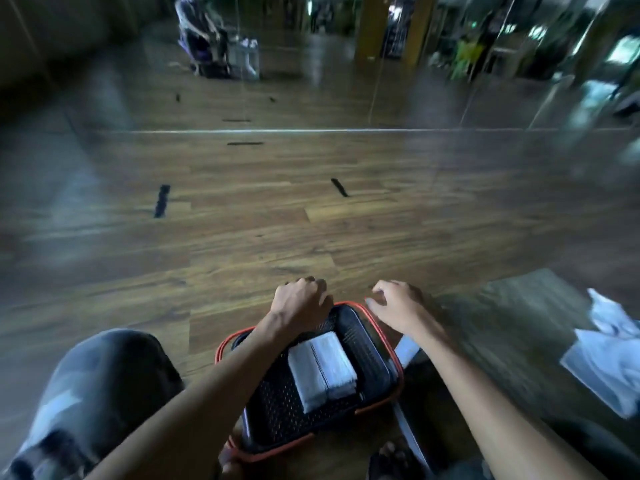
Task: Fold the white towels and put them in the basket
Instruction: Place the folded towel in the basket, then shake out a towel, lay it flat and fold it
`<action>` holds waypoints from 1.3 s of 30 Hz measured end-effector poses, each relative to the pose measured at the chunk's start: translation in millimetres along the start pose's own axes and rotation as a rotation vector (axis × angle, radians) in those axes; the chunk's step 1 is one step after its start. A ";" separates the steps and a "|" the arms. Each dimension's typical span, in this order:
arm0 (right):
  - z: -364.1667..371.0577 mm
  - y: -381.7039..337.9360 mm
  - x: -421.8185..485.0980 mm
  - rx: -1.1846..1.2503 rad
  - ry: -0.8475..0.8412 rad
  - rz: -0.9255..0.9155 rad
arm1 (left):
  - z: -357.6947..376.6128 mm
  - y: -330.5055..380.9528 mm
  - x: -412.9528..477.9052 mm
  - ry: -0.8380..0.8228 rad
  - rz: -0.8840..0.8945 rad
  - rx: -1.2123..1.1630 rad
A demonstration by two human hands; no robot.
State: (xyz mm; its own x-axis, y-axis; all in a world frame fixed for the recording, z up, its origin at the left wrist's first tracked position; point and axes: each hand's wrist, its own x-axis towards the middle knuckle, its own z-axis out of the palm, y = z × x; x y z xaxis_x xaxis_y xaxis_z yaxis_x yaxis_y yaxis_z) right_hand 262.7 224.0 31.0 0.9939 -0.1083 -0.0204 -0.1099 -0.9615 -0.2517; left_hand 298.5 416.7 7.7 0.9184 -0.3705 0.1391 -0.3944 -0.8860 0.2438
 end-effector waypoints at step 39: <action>-140.3 207.5 -378.7 -0.034 0.351 0.834 | -19.6 393.9 -82.1 -0.191 0.994 -0.054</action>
State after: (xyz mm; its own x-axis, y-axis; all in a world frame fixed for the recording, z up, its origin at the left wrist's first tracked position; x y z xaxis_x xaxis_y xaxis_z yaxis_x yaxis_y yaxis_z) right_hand -137.5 30.0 122.2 0.5326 -0.8386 0.1148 -0.7991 -0.5429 -0.2584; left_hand 67.1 103.5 111.1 0.1616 -0.9758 0.1475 -0.9795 -0.1404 0.1447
